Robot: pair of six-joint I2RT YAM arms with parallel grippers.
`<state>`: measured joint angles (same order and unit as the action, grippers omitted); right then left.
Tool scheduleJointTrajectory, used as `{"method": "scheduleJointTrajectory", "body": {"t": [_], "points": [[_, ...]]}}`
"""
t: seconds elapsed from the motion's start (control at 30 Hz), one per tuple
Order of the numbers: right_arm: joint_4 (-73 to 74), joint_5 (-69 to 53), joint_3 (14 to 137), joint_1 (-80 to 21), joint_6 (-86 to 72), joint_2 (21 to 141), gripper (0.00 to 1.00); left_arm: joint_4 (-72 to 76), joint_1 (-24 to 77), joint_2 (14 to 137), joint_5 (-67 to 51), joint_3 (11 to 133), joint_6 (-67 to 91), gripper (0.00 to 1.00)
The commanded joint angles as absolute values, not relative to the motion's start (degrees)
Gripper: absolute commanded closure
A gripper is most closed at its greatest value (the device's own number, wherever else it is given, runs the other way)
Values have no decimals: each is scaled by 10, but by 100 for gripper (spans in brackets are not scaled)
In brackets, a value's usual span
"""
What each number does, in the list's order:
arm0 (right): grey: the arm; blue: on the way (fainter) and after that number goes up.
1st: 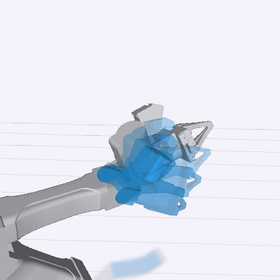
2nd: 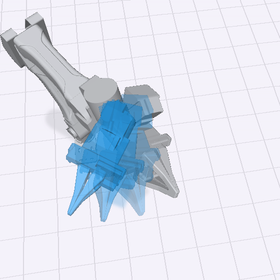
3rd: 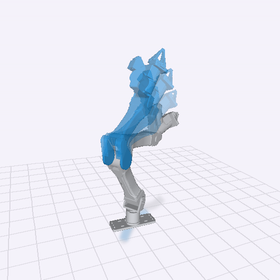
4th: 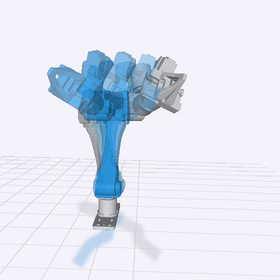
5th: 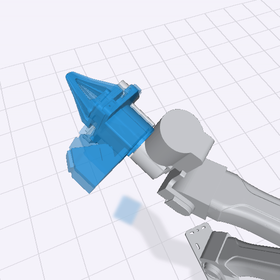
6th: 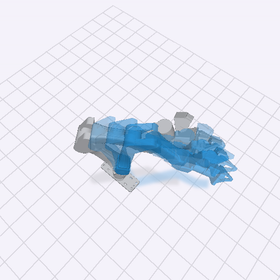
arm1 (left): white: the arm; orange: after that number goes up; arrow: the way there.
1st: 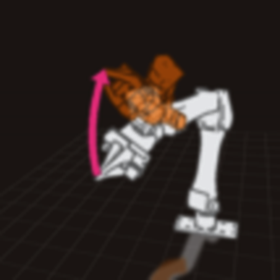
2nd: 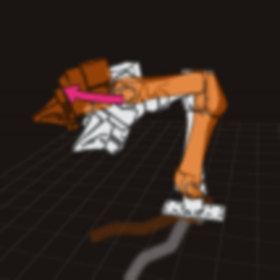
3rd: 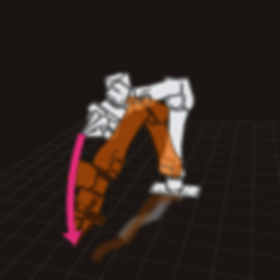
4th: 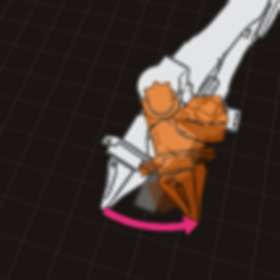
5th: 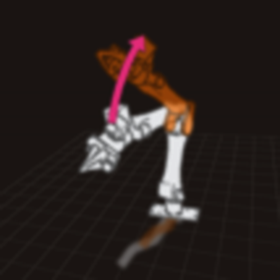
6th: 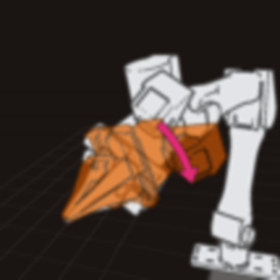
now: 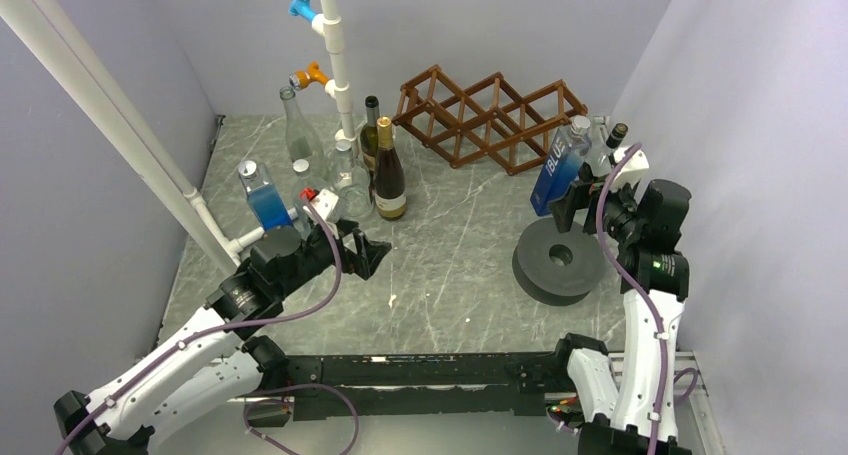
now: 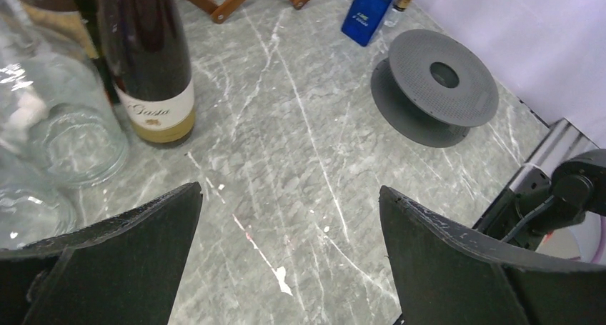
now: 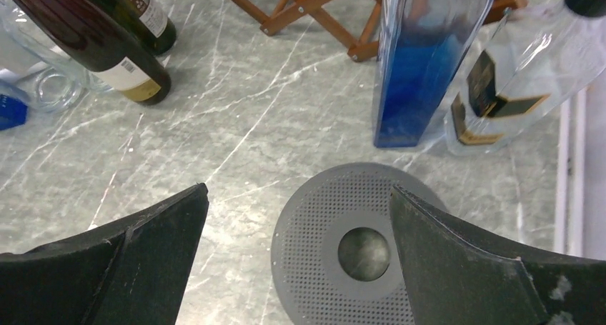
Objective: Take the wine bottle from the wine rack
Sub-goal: Reset both arms
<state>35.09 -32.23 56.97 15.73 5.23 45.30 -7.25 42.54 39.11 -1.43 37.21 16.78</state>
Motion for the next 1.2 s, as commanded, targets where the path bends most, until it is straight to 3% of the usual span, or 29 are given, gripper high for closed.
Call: {"method": "scheduleJointTrajectory", "body": {"t": [0.0, 0.4, 1.17], "points": [[328, -312, 541, 158, 2, 433, 0, -103, 421, 374, 53, 397, 194, 1], [305, -292, 510, 158, -26, 424, 0, -153, 421, 369, 125, 401, 193, 1], [290, -304, 480, 159, -22, 420, 0, -154, 421, 372, 144, 386, 191, 0]]}}
